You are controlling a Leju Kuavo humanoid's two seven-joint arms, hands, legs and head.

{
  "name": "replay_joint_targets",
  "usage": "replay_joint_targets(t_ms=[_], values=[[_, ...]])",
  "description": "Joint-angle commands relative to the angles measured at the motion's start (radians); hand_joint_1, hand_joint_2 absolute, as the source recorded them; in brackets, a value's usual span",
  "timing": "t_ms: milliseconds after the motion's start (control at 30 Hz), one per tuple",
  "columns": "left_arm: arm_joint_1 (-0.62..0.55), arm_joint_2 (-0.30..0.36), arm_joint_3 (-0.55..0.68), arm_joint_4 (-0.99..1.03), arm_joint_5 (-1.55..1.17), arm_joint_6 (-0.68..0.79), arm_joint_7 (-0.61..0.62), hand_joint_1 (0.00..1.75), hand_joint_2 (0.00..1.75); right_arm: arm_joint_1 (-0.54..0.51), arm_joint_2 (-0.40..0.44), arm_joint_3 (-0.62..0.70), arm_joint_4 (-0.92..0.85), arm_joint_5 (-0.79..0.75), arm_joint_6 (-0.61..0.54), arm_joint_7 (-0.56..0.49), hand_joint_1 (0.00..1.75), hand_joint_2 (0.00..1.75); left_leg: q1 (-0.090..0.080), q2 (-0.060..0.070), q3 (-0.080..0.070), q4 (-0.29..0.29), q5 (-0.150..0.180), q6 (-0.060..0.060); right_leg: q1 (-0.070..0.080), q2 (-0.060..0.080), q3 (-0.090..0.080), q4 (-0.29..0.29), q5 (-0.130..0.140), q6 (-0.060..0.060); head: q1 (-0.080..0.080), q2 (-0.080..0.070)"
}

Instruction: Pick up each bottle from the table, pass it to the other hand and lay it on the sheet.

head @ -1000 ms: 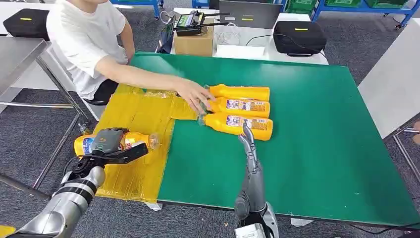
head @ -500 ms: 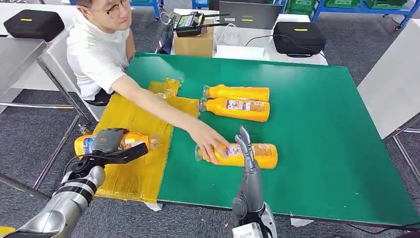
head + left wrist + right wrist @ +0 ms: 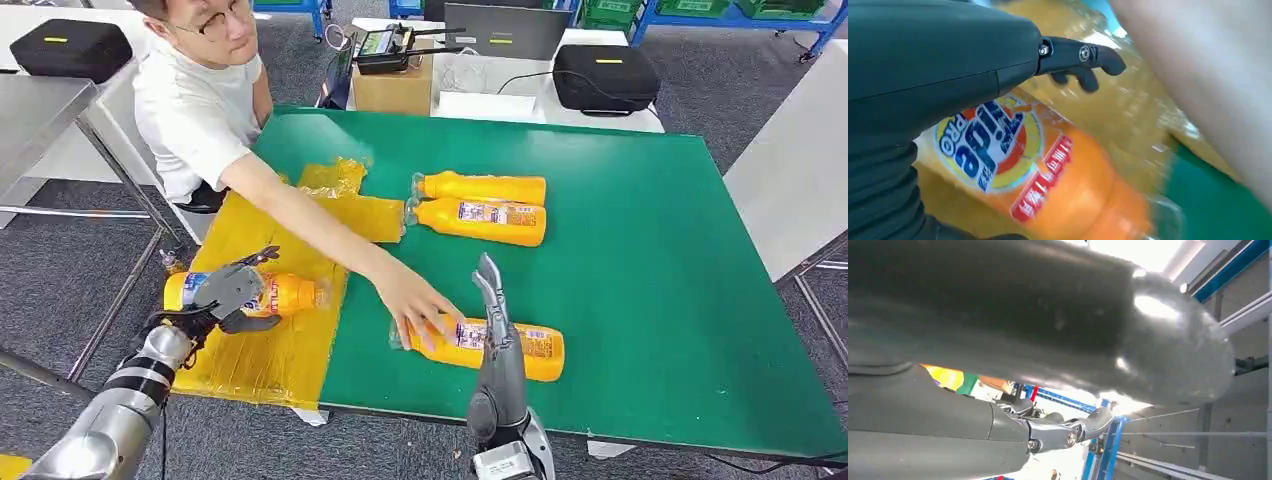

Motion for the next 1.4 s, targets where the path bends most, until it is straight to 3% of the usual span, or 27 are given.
replay_joint_targets(t_ms=[33, 67, 133, 267, 400, 467, 567, 600, 633, 700, 800, 867, 933, 1200, 1367, 1400], values=[[0.228, -0.058, -0.036, -0.388, 0.279, -0.158, -0.007, 0.00, 1.75, -0.048, -0.027, 0.019, 0.089, 0.008, 0.001, -0.001, 0.00, 0.00, -0.001, 0.002, 0.001, -0.002, 0.000, 0.002, 0.000, 0.002, -0.001, -0.002, 0.001, -0.002, 0.000, 0.000], [0.240, -0.128, 0.009, -0.471, 0.405, -0.213, -0.132, 0.00, 1.75, -0.038, -0.019, 0.001, 0.107, 0.029, 0.009, -0.001, 0.00, 0.00, 0.000, 0.002, -0.002, -0.002, 0.001, 0.004, 0.001, 0.002, -0.003, -0.004, 0.002, -0.004, 0.000, 0.000], [0.269, -0.164, -0.078, -0.679, 0.506, -0.177, 0.020, 0.00, 1.75, -0.017, -0.002, -0.022, 0.096, 0.065, 0.034, -0.001, 0.00, 0.00, 0.000, -0.003, -0.004, 0.001, 0.000, 0.003, 0.001, -0.003, -0.004, -0.002, 0.000, -0.002, 0.001, 0.000], [0.249, -0.077, -0.196, -0.663, 0.503, -0.091, 0.021, 0.00, 1.75, -0.020, -0.002, -0.016, 0.103, 0.062, 0.026, -0.001, 0.00, 0.00, 0.000, -0.002, -0.007, 0.001, 0.000, 0.003, 0.001, -0.002, -0.009, -0.002, 0.000, -0.003, 0.000, 0.000], [0.228, -0.051, -0.228, -0.607, 0.434, -0.045, -0.011, 0.00, 1.75, -0.021, -0.003, -0.011, 0.115, 0.059, 0.013, -0.001, 0.00, 0.00, 0.000, 0.001, -0.006, -0.002, 0.001, 0.003, 0.002, 0.001, -0.009, -0.004, 0.002, -0.005, 0.000, 0.000], [0.221, -0.078, -0.211, -0.599, 0.424, -0.003, -0.028, 0.00, 1.75, -0.018, -0.002, -0.016, 0.119, 0.063, 0.005, -0.001, 0.00, 0.00, 0.001, -0.001, -0.007, 0.000, 0.001, 0.002, 0.002, -0.001, -0.010, -0.002, 0.001, -0.002, 0.000, 0.000], [0.229, -0.254, -0.104, -0.701, 0.594, 0.059, -0.090, 0.00, 1.75, 0.016, -0.002, -0.075, 0.124, 0.227, -0.065, 0.032, 0.00, 0.00, 0.001, -0.003, -0.010, -0.001, 0.002, 0.004, 0.003, -0.003, -0.011, -0.005, 0.002, -0.004, 0.000, 0.000], [0.248, -0.313, -0.073, -0.787, 0.699, 0.095, -0.095, 0.00, 1.75, 0.002, -0.017, -0.081, 0.162, 0.344, -0.064, 0.116, 0.00, 1.75, 0.002, -0.004, -0.011, -0.002, 0.003, 0.005, 0.004, -0.003, -0.011, -0.006, 0.003, -0.005, 0.000, 0.000], [0.268, -0.344, -0.060, -0.861, 0.777, 0.121, -0.096, 0.00, 1.75, -0.016, -0.022, -0.093, 0.201, 0.360, -0.046, 0.144, 0.00, 1.75, 0.001, -0.004, -0.011, 0.001, 0.001, 0.004, 0.003, -0.004, -0.011, -0.003, 0.001, -0.002, 0.000, 0.000], [0.300, -0.369, -0.056, -0.997, 0.925, 0.147, -0.079, 0.00, 1.75, -0.067, -0.023, -0.128, 0.314, 0.472, -0.137, 0.186, 0.00, 1.75, 0.002, -0.004, -0.012, 0.001, 0.001, 0.005, 0.003, -0.004, -0.011, -0.004, 0.001, -0.003, 0.000, 0.000], [0.335, -0.374, -0.040, -1.122, 1.003, 0.206, -0.074, 0.00, 1.75, -0.158, -0.035, -0.178, 0.475, 0.572, -0.184, 0.245, 0.00, 1.75, 0.001, 0.003, -0.011, 0.000, 0.000, 0.004, 0.003, 0.004, -0.012, -0.005, 0.003, -0.003, 0.001, 0.000], [0.360, -0.373, -0.026, -1.158, 1.040, 0.220, -0.059, 0.00, 1.75, -0.218, -0.056, -0.195, 0.583, 0.666, -0.141, 0.335, 0.00, 1.75, 0.000, 0.004, -0.010, 0.000, 0.000, 0.003, 0.001, 0.004, -0.012, -0.004, 0.002, -0.003, 0.000, 0.000], [0.396, -0.373, -0.029, -1.189, 1.004, 0.265, -0.079, 0.00, 1.75, -0.266, -0.065, -0.223, 0.682, 0.709, -0.154, 0.351, 0.00, 1.75, 0.000, 0.005, -0.008, -0.002, 0.001, 0.003, 0.002, 0.005, -0.012, -0.005, 0.003, -0.004, 0.000, 0.000], [0.438, -0.360, -0.059, -1.231, 0.926, 0.332, -0.154, 0.00, 1.75, -0.304, -0.067, -0.245, 0.731, 0.742, -0.145, 0.373, 0.00, 1.75, 0.000, 0.002, -0.010, -0.001, 0.001, 0.004, 0.002, 0.002, -0.012, -0.004, 0.002, -0.004, 0.000, 0.000], [0.454, -0.342, -0.092, -1.270, 0.869, 0.389, -0.191, 0.00, 1.75, -0.317, -0.063, -0.244, 0.741, 0.746, -0.068, 0.389, 0.00, 1.75, 0.000, 0.001, -0.010, -0.001, 0.001, 0.004, 0.002, 0.002, -0.013, -0.004, 0.002, -0.004, 0.000, 0.000], [0.453, -0.338, -0.103, -1.270, 0.858, 0.410, -0.181, 0.00, 1.75, -0.312, -0.055, -0.250, 0.736, 0.705, -0.006, 0.374, 0.00, 1.75, 0.000, 0.001, -0.010, 0.000, 0.000, 0.003, 0.001, 0.001, -0.013, -0.002, 0.001, -0.003, 0.000, 0.000]])
